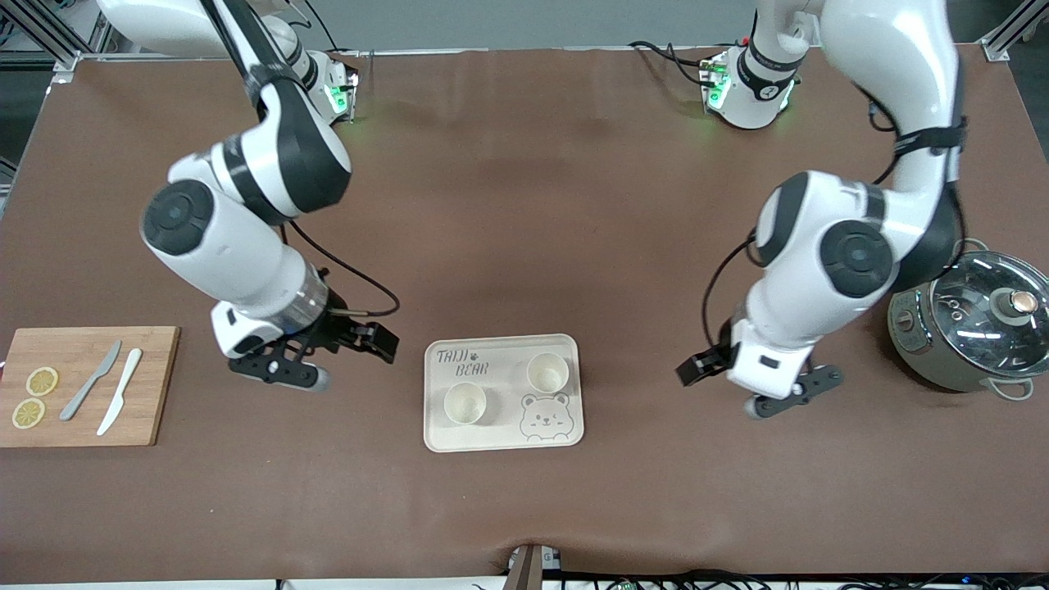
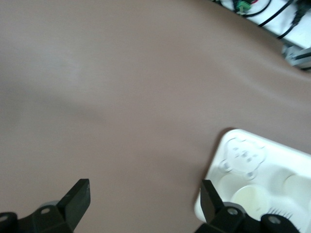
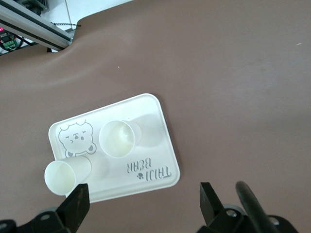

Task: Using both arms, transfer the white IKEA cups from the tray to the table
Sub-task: 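Move both grippers toward the two white paper cups on the tray, then lower the left and right grippers around the rims of the cups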

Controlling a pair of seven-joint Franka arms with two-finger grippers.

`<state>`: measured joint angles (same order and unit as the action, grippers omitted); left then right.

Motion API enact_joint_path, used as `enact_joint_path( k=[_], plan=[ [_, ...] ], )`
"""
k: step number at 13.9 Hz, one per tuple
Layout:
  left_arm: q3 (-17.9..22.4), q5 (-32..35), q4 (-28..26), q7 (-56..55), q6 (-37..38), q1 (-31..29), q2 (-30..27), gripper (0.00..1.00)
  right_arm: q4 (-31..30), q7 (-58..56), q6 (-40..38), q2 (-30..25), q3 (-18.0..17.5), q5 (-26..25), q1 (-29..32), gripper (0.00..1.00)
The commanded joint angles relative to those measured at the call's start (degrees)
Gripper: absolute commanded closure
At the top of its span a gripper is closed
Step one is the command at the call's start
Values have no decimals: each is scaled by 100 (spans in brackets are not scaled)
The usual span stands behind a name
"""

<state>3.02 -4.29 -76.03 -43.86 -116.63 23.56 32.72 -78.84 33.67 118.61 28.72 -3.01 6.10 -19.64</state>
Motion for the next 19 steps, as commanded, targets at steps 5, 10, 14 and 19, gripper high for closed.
enact_joint_path(
  k=[5, 10, 14, 19],
  plan=[
    [94, -108, 229, -1062, -1018, 789, 805, 0, 211, 544, 1076, 1011, 73, -670, -479, 0],
    [129, -73, 281, -1450, -1519, 1132, 1236, 0, 211, 571, 1744, 1487, 82, -926, -541, 0],
    [567, -72, 474, -1668, -1845, 1624, 1701, 0, 211, 571, 1832, 1653, 82, -1005, -523, 0],
    [630, -72, 554, -1810, -1986, 1818, 1922, 0, 211, 580, 2078, 1891, 82, -1005, -541, 0]
  ],
)
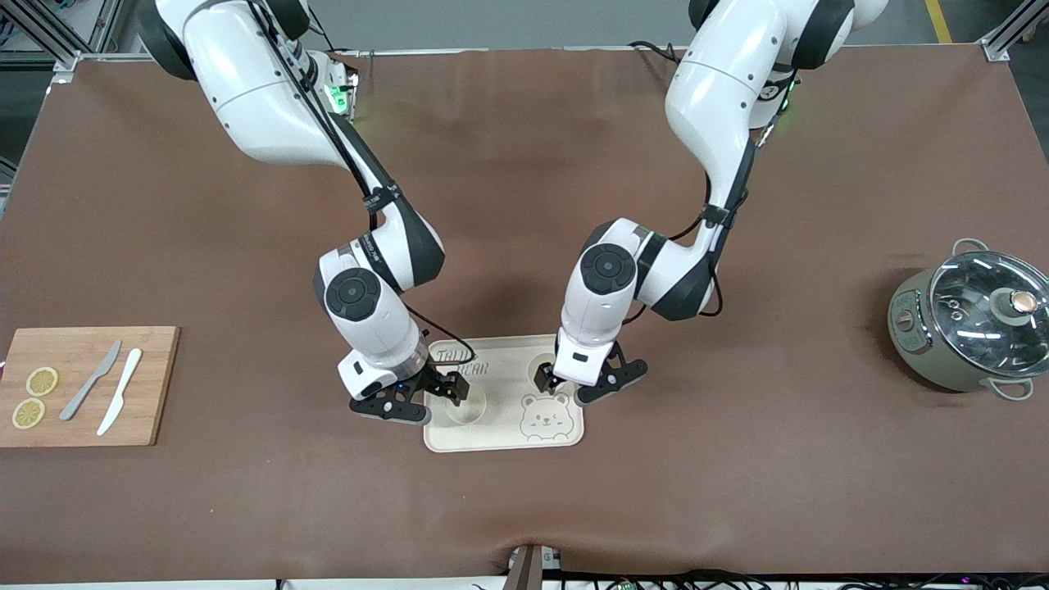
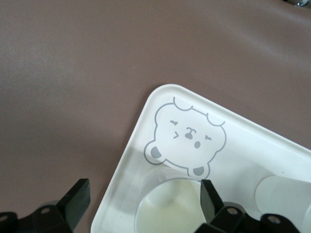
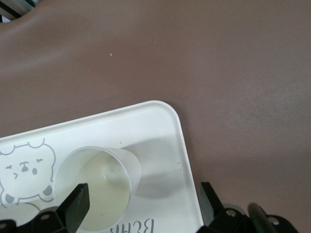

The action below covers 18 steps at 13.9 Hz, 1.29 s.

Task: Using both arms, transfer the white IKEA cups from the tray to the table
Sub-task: 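Lower the left and right grippers around the rims of the cups, then close both grippers on the rims of the white cups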

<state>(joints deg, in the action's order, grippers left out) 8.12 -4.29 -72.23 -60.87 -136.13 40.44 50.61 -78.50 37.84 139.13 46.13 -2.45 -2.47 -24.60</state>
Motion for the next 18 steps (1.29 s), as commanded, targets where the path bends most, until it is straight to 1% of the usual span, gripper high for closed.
enact_joint_path(
  k=[1, 4, 5, 6, 8, 10, 11, 13, 14, 15, 17, 18],
  plan=[
    [129, -72, 174, -109, -37, 139, 194, 0, 177, 153, 183, 203, 25, -148, -45, 0],
    [120, -72, 165, -118, -63, 210, 212, 0, 177, 153, 422, 387, 25, -148, -45, 0],
    [111, -72, 156, -118, -63, 210, 221, 3, 177, 153, 483, 431, 25, -148, -54, 0],
    [111, -72, 148, -118, -63, 219, 212, 18, 177, 153, 562, 458, 25, -148, -45, 0],
    [102, -72, 147, -118, -63, 219, 212, 53, 177, 153, 659, 528, 25, -148, -62, 0],
    [102, -63, 139, -135, -54, 236, 212, 83, 177, 153, 729, 572, 25, -148, -89, 0],
    [111, -63, 139, -135, -54, 236, 212, 90, 177, 153, 730, 581, 25, -148, -89, 0],
    [111, -63, 139, -135, -19, 236, 195, 100, 177, 136, 730, 590, 25, -148, -80, 0],
    [111, -63, 139, -135, -10, 228, 169, 100, 177, 136, 730, 625, 25, -140, -80, 11],
    [111, -63, 139, -135, -10, 227, 160, 100, 186, 136, 730, 634, 25, -139, -80, 26],
    [120, -55, 139, -135, -10, 210, 125, 100, 195, 144, 730, 643, 25, -139, -80, 49],
    [120, -55, 139, -135, 7, 192, 90, 100, 195, 144, 730, 643, 25, -139, -71, 59]
  ],
)
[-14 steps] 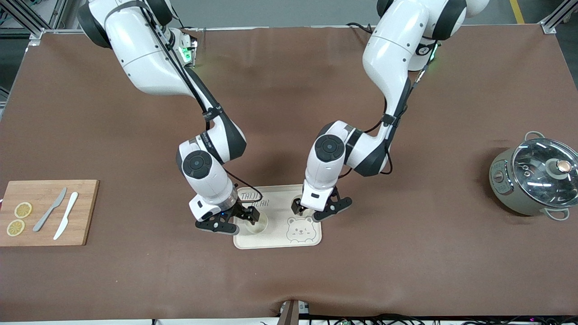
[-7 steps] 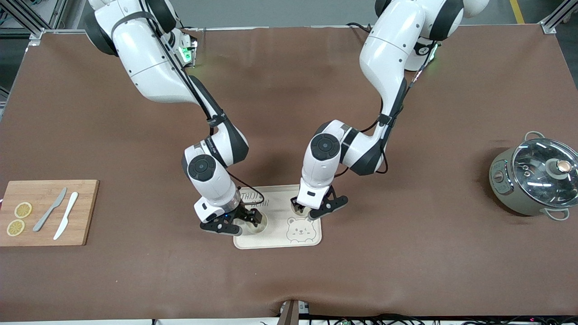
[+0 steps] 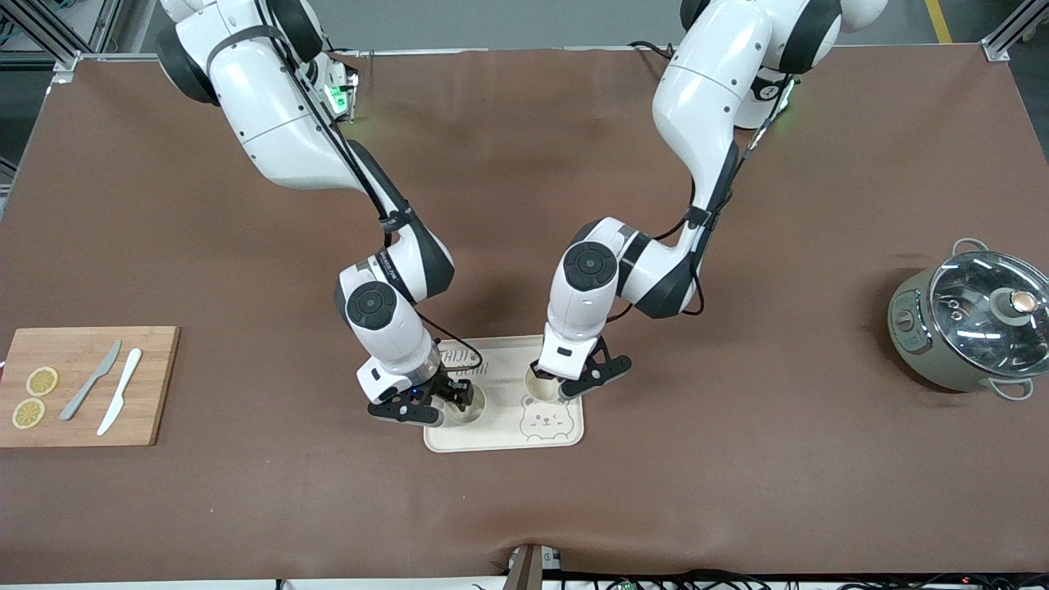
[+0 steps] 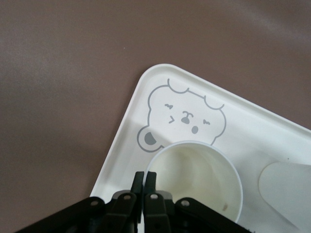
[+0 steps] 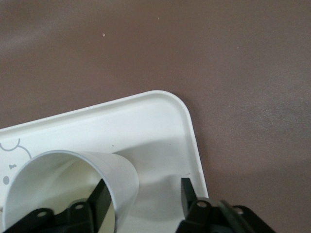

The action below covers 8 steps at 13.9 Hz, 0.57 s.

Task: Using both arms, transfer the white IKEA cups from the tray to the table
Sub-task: 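Close both grippers on the rims of the white cups, then lift both cups off the tray and carry them apart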

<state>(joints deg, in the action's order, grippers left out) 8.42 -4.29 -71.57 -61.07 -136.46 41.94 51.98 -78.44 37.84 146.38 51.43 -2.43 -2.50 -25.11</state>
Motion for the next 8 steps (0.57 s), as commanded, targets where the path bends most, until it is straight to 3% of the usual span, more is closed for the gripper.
enact_joint_path(
  k=[1, 3, 6, 8],
  plan=[
    [98, -55, 73, -116, 58, 16, -100, 100, 189, 145, 4, 122, 23, -137, -20, 65],
    [177, -72, 73, -90, 198, 7, -196, 100, 189, 145, 4, 131, 23, -137, -12, 75],
    [300, -63, 73, 24, 532, -62, -372, 100, 189, 136, 4, 140, 23, -137, -20, 100],
    [300, -55, 73, 182, 717, -212, -478, 100, 189, 136, 4, 140, 23, -146, -20, 100]
  ],
)
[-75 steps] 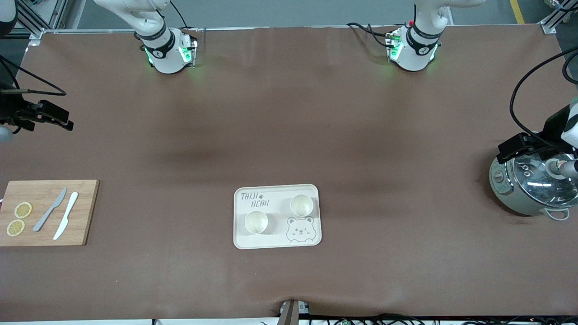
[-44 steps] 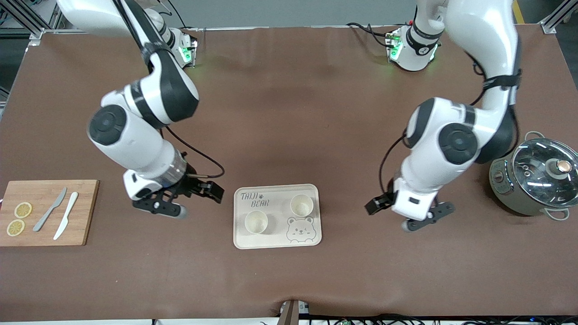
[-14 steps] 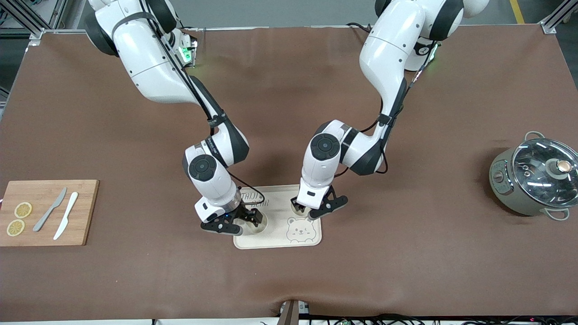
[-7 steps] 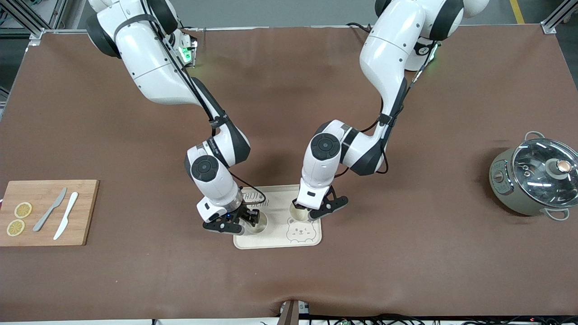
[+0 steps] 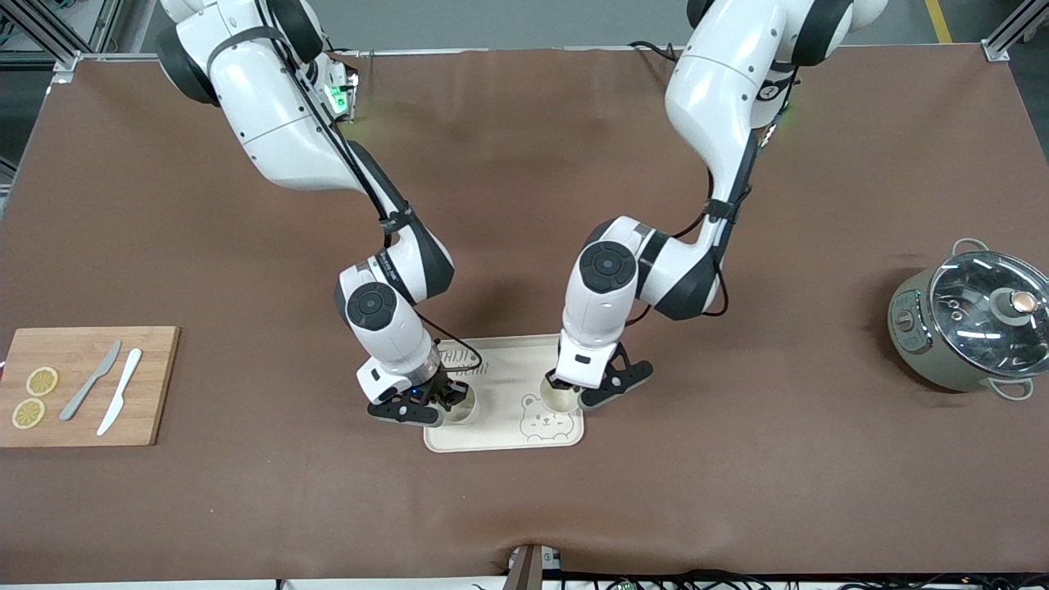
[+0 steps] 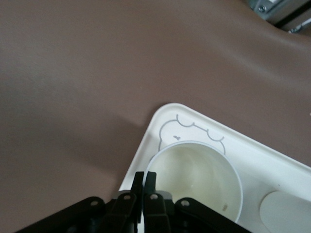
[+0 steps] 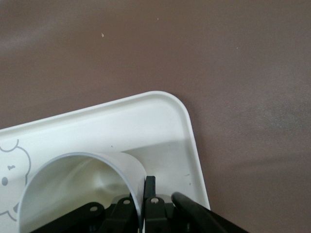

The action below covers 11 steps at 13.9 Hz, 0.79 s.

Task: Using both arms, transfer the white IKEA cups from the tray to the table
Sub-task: 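Lift both cups off the tray and carry them apart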

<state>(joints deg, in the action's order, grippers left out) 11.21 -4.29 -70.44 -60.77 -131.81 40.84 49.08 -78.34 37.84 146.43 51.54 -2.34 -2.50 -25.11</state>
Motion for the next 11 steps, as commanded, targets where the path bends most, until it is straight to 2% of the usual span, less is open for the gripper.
enact_joint_path(
  k=[1, 7, 11],
  plan=[
    [22, -46, -40, 257, 322, -155, -205, 100, 178, 136, -1, 128, 14, -137, -12, 100],
    [-4, -107, -128, 1101, 788, -831, -469, 100, 187, 136, -150, -73, -3, -50, -20, 100],
    [-22, -116, -215, 1364, 823, -1279, -530, 100, 423, 57, -1342, -398, -12, -40, 128, 100]
  ],
)
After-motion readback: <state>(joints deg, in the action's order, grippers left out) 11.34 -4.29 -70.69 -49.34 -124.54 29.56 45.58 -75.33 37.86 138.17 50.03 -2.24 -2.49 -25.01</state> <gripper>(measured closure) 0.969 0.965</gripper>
